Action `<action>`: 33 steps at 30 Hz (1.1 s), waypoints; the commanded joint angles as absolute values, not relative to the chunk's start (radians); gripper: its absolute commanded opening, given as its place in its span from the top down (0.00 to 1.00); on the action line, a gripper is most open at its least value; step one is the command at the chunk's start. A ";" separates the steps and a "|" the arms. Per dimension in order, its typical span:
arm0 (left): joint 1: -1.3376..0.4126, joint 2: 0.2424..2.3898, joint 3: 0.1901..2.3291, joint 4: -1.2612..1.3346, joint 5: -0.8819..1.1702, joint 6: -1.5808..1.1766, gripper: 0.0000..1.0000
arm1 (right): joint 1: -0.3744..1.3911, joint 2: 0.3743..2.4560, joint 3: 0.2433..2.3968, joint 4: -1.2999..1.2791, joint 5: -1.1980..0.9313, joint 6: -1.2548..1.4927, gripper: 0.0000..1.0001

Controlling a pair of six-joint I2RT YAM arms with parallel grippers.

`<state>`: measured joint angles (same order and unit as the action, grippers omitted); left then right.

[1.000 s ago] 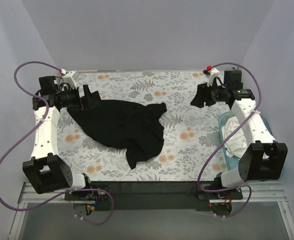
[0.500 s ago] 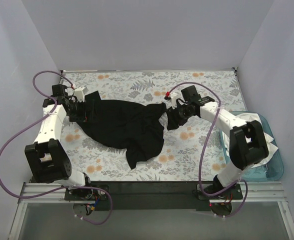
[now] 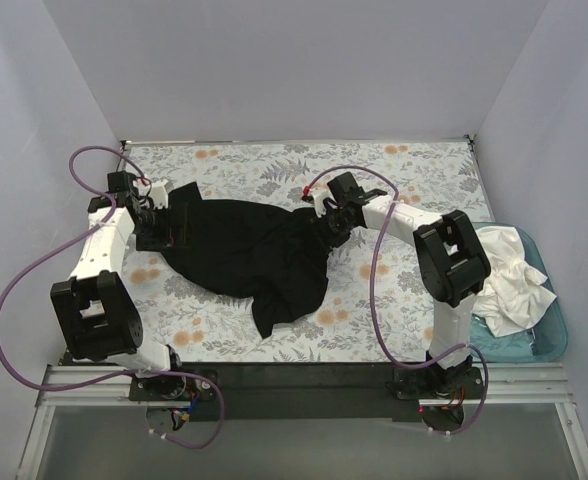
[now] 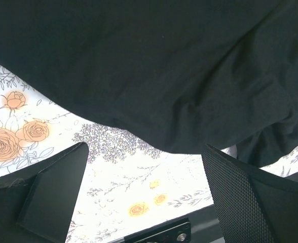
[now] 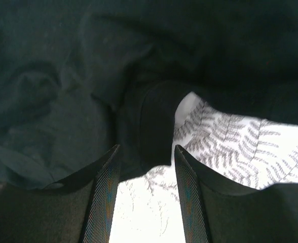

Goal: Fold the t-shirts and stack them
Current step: Flatten the tshirt out

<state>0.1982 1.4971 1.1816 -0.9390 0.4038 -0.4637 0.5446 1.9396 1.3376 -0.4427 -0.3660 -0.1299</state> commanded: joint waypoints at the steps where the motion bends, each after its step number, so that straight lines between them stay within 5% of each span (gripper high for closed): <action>1: 0.201 1.517 1.247 -0.933 0.400 -0.500 0.06 | 0.554 1.963 1.394 -0.417 -0.387 -0.114 0.47; 6: 0.204 1.558 1.292 -0.920 0.399 -0.521 0.06 | 0.560 2.019 1.419 -0.416 -0.414 -0.107 0.50; 9: 0.241 1.595 1.321 -0.894 0.400 -0.543 0.06 | 0.558 2.059 1.442 -0.428 -0.440 -0.115 0.68; 10: 0.248 1.612 1.340 -0.896 0.408 -0.546 0.06 | 0.558 2.062 1.450 -0.437 -0.445 -0.123 0.86; 12: 0.264 1.670 1.413 -0.902 0.400 -0.549 0.06 | 0.548 2.037 1.442 -0.468 -0.472 -0.144 0.99; 17: 0.264 1.788 1.622 -0.900 0.402 -0.523 0.07 | 0.503 1.878 1.308 -0.602 -0.410 -0.296 0.99; 27: 0.192 2.121 1.973 -0.839 0.448 -0.512 0.29 | 0.483 1.684 1.081 -0.727 -0.345 -0.492 0.99; 30: 0.144 2.193 2.016 -0.786 0.399 -0.515 0.30 | 0.477 1.695 1.114 -0.794 -0.380 -0.488 0.66; 31: 0.134 2.210 2.037 -0.776 0.388 -0.512 0.30 | 0.466 1.681 1.121 -0.813 -0.403 -0.483 0.35; 33: 0.109 2.252 2.049 -0.749 0.384 -0.508 0.30 | 0.439 1.655 1.135 -0.813 -0.426 -0.468 0.26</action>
